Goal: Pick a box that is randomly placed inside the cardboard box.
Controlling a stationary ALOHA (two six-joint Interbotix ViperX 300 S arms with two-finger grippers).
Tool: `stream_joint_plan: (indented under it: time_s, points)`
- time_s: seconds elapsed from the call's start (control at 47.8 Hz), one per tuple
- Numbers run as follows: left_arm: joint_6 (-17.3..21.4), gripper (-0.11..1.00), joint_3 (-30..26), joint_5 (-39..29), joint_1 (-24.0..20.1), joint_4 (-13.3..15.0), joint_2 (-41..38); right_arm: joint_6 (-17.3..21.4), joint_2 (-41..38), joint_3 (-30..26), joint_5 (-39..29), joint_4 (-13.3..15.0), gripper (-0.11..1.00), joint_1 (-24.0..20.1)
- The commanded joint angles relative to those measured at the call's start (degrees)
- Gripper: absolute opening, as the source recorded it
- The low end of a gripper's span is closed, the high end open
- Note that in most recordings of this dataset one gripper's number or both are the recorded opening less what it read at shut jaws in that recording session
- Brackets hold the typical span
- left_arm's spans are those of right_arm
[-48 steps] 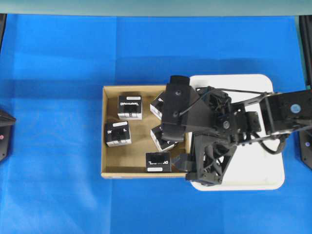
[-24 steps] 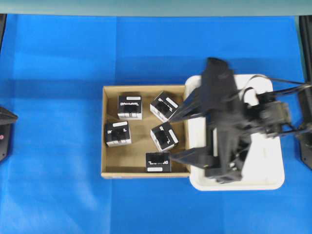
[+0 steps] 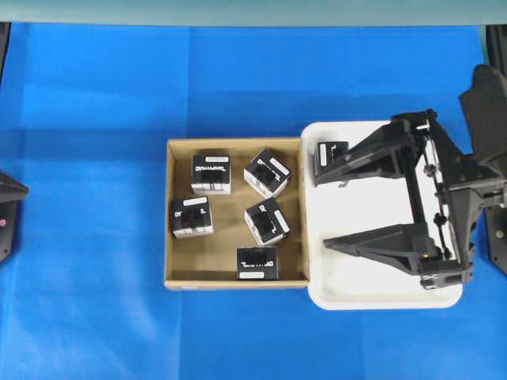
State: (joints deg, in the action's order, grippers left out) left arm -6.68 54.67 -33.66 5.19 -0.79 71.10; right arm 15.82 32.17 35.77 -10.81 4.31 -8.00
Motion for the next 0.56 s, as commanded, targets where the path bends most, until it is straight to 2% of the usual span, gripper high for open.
stream_joint_plan:
  time_s: [0.0, 0.293, 0.544]
  points:
    - [-0.09, -0.07, -0.88, 0.62, -0.09, -0.09, -0.53, 0.09, 1.23, 0.97, 2.20, 0.26, 0.92, 0.00]
    - [0.00, -0.07, -0.97, 5.01, -1.41, -0.09, -0.44, -0.09, 5.54, 5.71, 5.10, 0.26, 0.92, 0.53]
    - [0.00, -0.07, -0.88, 5.27, -1.41, -0.09, -0.44, 0.00, 9.49, 8.79, 6.68, 0.26, 0.92, 1.32]
